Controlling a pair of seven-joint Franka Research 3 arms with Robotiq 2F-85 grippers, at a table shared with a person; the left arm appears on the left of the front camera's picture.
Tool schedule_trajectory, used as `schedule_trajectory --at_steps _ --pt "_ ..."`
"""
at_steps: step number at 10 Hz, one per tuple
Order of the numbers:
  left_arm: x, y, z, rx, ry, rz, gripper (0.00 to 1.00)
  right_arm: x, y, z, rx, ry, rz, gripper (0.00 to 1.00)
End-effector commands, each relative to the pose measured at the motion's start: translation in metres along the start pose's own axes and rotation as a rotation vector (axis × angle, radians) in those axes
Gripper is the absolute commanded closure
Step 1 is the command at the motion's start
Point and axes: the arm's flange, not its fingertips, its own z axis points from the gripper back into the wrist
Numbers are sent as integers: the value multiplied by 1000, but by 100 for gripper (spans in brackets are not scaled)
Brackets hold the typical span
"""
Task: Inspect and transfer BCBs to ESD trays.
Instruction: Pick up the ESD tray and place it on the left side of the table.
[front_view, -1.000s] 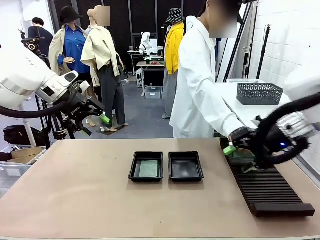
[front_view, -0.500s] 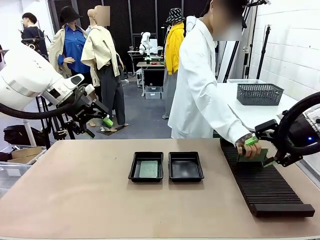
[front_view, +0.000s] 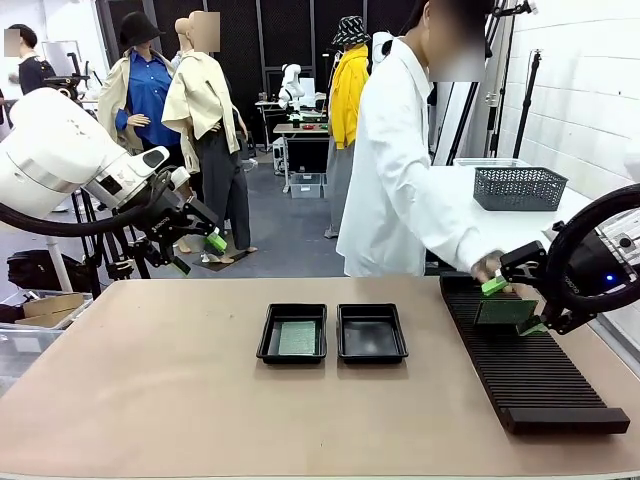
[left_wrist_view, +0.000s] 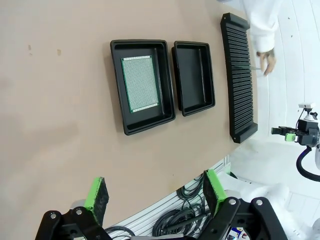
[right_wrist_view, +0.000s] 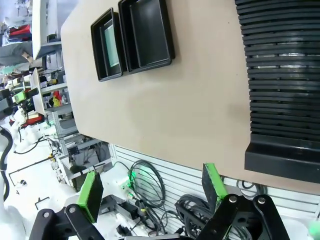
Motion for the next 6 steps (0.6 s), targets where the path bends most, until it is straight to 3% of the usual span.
schedule_trajectory --at_steps 1,6 --pt "1 -1 3 14 7 12 0 1 1 -2 -4 -7 -4 0" --pt "1 1 3 7 6 23 0 1 1 -2 -4 -7 -4 0"
